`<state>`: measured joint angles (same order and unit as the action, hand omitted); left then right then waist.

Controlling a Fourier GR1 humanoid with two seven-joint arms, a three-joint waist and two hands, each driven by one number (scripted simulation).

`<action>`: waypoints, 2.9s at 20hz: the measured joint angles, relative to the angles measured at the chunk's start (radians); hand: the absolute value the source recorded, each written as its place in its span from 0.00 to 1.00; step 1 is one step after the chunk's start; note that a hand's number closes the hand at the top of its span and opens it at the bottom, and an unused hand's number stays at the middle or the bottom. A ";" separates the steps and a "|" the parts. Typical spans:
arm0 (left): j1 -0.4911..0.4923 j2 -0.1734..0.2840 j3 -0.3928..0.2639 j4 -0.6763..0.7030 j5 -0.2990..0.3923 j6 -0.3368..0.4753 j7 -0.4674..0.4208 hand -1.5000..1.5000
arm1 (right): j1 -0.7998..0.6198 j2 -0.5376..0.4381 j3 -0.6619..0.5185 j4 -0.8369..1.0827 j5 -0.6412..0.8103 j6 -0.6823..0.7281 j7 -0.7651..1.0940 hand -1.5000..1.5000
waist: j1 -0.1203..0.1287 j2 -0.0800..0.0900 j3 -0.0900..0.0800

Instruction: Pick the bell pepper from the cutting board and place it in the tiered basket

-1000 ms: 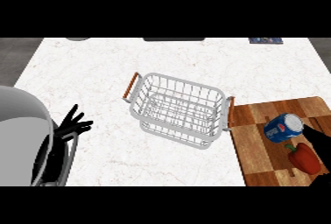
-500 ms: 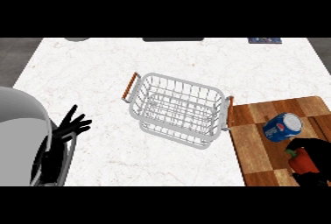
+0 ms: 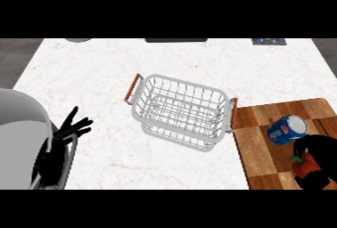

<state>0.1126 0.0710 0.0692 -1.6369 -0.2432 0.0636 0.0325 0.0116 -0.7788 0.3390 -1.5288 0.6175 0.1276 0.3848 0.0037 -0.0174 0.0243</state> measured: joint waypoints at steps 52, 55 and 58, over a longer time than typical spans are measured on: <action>0.004 -0.006 -0.014 -0.014 -0.001 -0.016 0.004 0.50 | -0.604 0.438 -0.023 -0.643 0.063 0.076 0.686 1.00 | 0.008 0.004 -0.003; 0.003 -0.007 -0.015 -0.013 0.002 -0.019 0.001 0.50 | -0.646 0.462 -0.012 -0.578 0.062 0.087 0.677 1.00 | 0.011 0.006 -0.002; 0.001 -0.008 -0.017 -0.014 -0.001 -0.019 0.004 0.50 | -0.682 0.488 -0.008 -0.507 0.072 0.091 0.669 1.00 | 0.012 0.007 -0.002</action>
<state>0.1141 0.0634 0.0522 -1.6512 -0.2439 0.0447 0.0366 -0.6705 -0.2904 0.3312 -2.0356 0.6891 0.2189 1.0534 0.0160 -0.0103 0.0224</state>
